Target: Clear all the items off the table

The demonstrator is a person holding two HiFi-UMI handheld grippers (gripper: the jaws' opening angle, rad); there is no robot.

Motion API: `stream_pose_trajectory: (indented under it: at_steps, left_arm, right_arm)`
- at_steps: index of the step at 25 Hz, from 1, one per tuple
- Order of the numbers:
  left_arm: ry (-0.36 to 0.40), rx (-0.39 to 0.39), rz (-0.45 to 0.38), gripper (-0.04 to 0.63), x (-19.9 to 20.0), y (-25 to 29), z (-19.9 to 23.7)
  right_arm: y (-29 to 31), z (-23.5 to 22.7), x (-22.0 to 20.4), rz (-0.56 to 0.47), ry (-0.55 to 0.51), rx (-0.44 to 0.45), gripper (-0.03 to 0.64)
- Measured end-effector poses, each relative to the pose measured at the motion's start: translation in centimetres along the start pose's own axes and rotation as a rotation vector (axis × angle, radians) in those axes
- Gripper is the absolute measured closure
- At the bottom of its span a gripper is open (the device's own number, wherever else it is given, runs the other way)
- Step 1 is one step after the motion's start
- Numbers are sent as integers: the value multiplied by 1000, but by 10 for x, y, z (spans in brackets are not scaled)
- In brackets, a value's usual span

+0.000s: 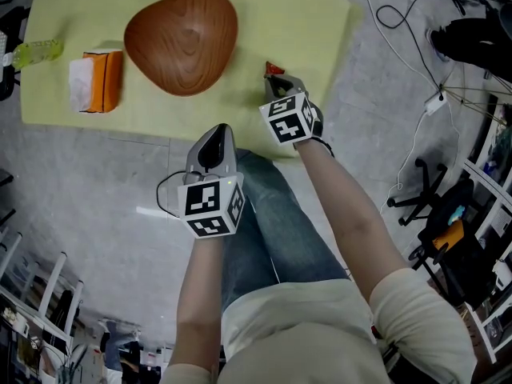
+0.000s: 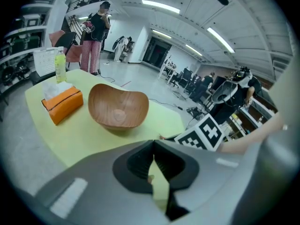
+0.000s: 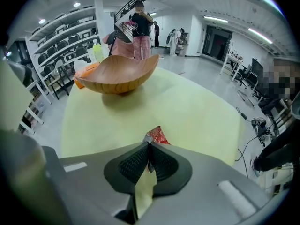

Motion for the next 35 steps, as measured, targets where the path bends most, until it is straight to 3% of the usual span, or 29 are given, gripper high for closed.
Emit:
stream_pose_trajectory:
  at_steps: [19,35]
  left_arm:
    - [15,42,-48,586,24,-61,9]
    - [7,78,-96,586,47,-129,-10]
  right_arm:
    - [-87,27,24,-88,34,5,601]
    - [-190,48,41,-170,12,68,601]
Point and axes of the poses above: the fingertips, and each gripper's own axes: y forward along the fingers, z to its left, x out of its top, the point moved 10 cm from there along -y, backward along the fingers, and after that the axes turned 11 degrees about y, right-handed, at the moved point
